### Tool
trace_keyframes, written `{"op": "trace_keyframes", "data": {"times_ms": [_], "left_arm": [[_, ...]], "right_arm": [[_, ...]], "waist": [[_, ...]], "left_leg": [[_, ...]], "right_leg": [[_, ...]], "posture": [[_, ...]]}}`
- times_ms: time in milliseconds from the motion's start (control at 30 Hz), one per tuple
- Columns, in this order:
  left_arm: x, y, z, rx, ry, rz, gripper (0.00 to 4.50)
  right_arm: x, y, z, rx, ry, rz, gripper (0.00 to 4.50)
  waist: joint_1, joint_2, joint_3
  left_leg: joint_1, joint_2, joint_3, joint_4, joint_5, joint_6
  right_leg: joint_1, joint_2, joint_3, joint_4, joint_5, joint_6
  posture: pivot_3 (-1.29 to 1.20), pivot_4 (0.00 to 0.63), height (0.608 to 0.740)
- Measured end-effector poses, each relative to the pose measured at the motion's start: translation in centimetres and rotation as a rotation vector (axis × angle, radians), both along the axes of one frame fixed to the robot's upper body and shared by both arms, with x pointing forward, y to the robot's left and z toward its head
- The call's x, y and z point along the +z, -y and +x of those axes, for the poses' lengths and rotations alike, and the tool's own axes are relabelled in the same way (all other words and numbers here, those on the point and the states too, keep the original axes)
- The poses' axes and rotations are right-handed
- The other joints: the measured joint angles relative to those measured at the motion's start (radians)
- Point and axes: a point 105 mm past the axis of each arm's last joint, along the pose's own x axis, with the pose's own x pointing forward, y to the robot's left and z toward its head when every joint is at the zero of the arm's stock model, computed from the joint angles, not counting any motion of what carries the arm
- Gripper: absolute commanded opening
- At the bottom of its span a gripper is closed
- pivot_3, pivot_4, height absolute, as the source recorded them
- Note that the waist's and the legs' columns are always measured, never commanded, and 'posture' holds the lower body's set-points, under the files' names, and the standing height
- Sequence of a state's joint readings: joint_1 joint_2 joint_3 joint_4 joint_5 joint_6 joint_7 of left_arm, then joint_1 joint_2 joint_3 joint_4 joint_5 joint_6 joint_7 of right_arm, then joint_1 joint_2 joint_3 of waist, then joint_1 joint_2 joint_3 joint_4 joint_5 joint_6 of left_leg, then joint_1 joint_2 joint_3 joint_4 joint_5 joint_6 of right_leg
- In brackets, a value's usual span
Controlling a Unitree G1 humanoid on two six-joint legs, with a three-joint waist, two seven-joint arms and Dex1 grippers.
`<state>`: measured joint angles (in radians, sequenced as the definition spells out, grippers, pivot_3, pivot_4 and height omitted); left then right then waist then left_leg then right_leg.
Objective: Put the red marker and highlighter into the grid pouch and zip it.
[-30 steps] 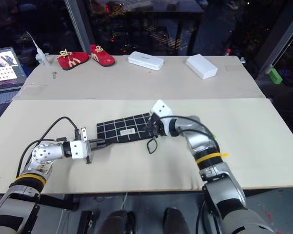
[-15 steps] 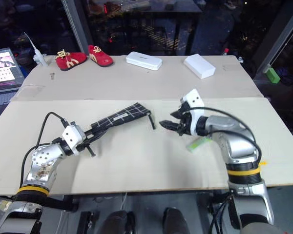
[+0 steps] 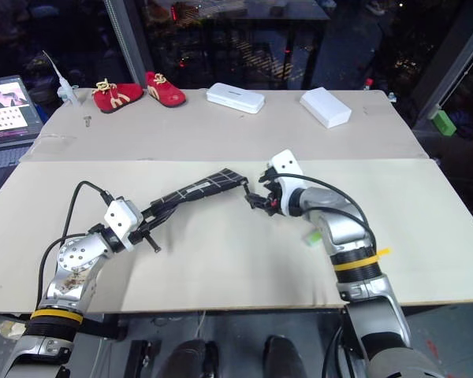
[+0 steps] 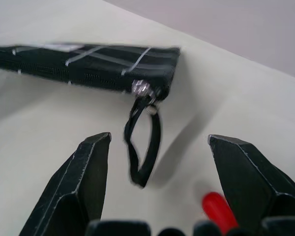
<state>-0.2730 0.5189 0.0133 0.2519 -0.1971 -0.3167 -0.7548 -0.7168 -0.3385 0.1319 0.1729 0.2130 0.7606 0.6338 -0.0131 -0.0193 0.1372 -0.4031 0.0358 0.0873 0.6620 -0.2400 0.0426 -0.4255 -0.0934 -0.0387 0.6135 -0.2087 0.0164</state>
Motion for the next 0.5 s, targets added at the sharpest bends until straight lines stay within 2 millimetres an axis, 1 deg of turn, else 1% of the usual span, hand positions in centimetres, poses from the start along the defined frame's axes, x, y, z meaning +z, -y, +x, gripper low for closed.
{"op": "trace_keyframes", "data": {"times_ms": [67, 133, 200, 233, 267, 367, 400, 500], "left_arm": [[-0.1, 0.1, 0.0, 0.003, -0.007, -0.008, 0.0], [-0.2, 0.2, 0.0, 0.003, -0.014, -0.014, 0.0], [-0.3, 0.1, -0.1, 0.004, -0.015, -0.016, 0.0], [-0.3, 0.2, -0.1, 0.003, -0.014, -0.018, 0.0], [-0.2, 0.2, -0.1, 0.002, -0.013, -0.019, 0.0], [0.0, 0.4, -0.2, -0.002, -0.005, -0.019, 0.0], [-0.1, 0.4, -0.2, -0.002, -0.005, -0.019, 0.0], [-0.1, 0.3, -0.2, -0.001, -0.006, -0.021, 0.0]], "right_arm": [[-0.2, -0.9, 0.3, 0.015, 0.001, -0.006, 3.53], [-0.3, -1.2, 0.7, 0.015, 0.008, -0.007, 3.53], [-0.4, -1.4, 1.1, 0.01, 0.017, -0.014, 3.0], [-0.5, -1.5, 1.4, 0.005, 0.023, -0.015, 2.87], [-0.5, -1.5, 1.5, 0.0, 0.029, -0.017, 2.58], [-0.8, -1.6, 1.7, 0.013, 0.042, -0.022, 1.34], [-0.9, -1.7, 1.6, 0.02, 0.043, -0.024, 1.1], [-0.9, -2.1, 1.4, 0.056, 0.048, -0.028, 0.05]], "waist": [[0.0, 0.0, 0.0], [-0.001, 0.0, 0.0], [-0.001, 0.0, 0.0], [-0.002, 0.0, 0.0], [-0.002, 0.0, 0.0], [-0.002, 0.0, 0.0], [-0.002, 0.0, 0.0], [-0.002, 0.0, 0.0]], "left_leg": [[0.0, 0.0, 0.0, 0.0, 0.0, 0.0], [0.0, 0.0, 0.0, 0.0, 0.0, 0.0], [0.0, 0.0, 0.0, 0.0, 0.0, 0.0], [0.0, 0.0, 0.0, 0.0, 0.0, 0.0], [0.0, 0.0, 0.0, 0.0, 0.0, 0.0], [0.0, 0.0, 0.0, 0.0, 0.0, 0.0], [0.0, 0.0, 0.0, 0.0, 0.0, 0.0], [0.0, 0.0, 0.0, 0.0, 0.0, 0.0]], "right_leg": [[0.0, 0.0, 0.0, 0.0, 0.0, 0.0], [0.0, 0.0, 0.0, 0.0, 0.0, 0.0], [0.0, 0.0, 0.0, 0.0, 0.0, 0.0], [0.0, 0.0, 0.0, 0.0, 0.0, 0.0], [0.0, 0.0, 0.0, 0.0, 0.0, 0.0], [0.0, 0.0, 0.0, 0.001, 0.0, 0.0], [0.0, 0.0, 0.0, 0.001, 0.0, 0.0], [0.0, 0.0, 0.0, 0.001, 0.0, 0.0]], "posture": [[0.0, 0.15, 0.74], [0.0, 0.15, 0.74], [0.0, 0.15, 0.74], [0.0, 0.15, 0.74], [0.0, 0.15, 0.74], [0.0, 0.15, 0.74], [0.0, 0.15, 0.74], [0.0, 0.15, 0.74]]}}
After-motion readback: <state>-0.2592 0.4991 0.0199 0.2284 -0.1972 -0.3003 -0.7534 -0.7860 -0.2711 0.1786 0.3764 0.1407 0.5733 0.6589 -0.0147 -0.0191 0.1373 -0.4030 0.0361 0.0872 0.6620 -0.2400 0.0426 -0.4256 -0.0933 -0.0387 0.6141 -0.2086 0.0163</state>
